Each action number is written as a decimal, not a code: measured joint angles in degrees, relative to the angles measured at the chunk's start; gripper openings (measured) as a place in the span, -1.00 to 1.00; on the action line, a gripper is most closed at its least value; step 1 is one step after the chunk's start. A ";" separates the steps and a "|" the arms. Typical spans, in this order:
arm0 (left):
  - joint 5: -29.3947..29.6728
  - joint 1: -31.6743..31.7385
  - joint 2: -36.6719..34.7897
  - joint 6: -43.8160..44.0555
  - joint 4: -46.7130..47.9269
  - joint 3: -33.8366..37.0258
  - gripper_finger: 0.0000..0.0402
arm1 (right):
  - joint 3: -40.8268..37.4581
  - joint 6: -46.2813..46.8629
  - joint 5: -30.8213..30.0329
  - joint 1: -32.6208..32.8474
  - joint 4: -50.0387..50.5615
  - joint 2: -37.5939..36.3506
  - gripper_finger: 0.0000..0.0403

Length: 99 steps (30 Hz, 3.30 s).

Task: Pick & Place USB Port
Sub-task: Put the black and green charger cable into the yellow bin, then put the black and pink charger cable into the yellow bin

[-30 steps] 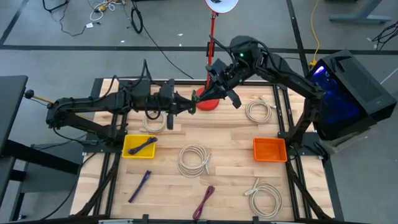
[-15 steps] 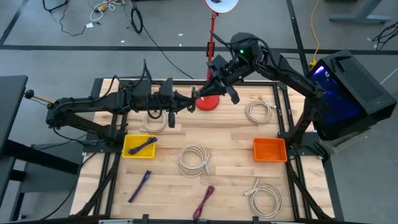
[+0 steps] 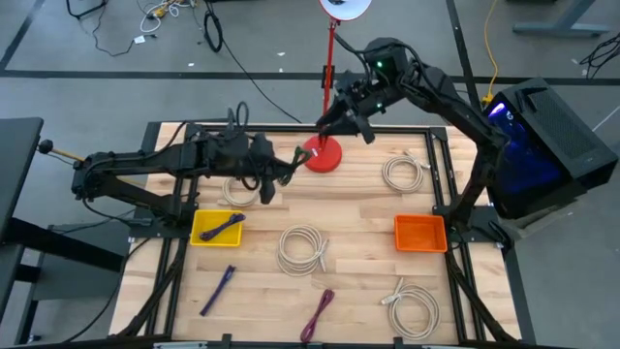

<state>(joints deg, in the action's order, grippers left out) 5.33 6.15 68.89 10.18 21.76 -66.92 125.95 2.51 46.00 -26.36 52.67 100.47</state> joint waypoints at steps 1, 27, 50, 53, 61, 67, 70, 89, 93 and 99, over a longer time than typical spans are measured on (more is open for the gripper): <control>0.03 0.00 -0.02 1.42 2.65 0.00 -0.92 | 0.00 -0.23 -0.10 -0.49 0.86 0.00 -0.11; 6.95 -20.52 -2.60 37.04 54.41 1.30 -0.92 | 0.00 -13.33 -9.55 -8.67 13.44 -0.02 -0.19; 5.86 -27.58 -3.87 44.24 44.70 22.98 -0.92 | 0.02 -12.89 -9.55 -8.86 13.15 -0.04 -0.19; 7.05 -27.56 -3.81 44.71 42.32 24.16 -0.92 | 0.02 -12.27 -9.55 -8.86 12.97 -0.05 -0.19; 4.79 -27.56 -3.74 45.06 39.78 25.46 -0.82 | 0.04 -12.00 -9.55 -8.86 12.72 -0.07 -0.19; 2.69 -27.54 -3.72 47.49 41.36 25.49 -0.64 | 0.04 -12.01 -9.55 -8.86 12.68 -0.07 -0.19; 2.54 -27.54 -3.72 49.65 41.34 25.49 -0.59 | 0.04 -12.40 -9.55 -8.86 12.64 -0.07 -0.19; 17.50 -23.65 -4.47 50.16 54.47 8.47 -0.08 | -8.94 -12.40 -8.85 -7.12 9.70 -0.17 -0.19; 16.19 -22.74 -4.89 45.32 46.35 1.84 -0.08 | -17.62 -11.78 -4.61 -4.70 6.23 -0.16 -0.19; 14.12 -22.71 -4.80 40.14 36.37 -0.90 -0.12 | -29.16 -9.46 -0.67 1.35 -0.95 -0.09 -0.19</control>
<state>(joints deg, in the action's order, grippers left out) 19.46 -16.56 64.08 50.33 58.12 -67.81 96.79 -6.96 45.33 -25.01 51.72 100.38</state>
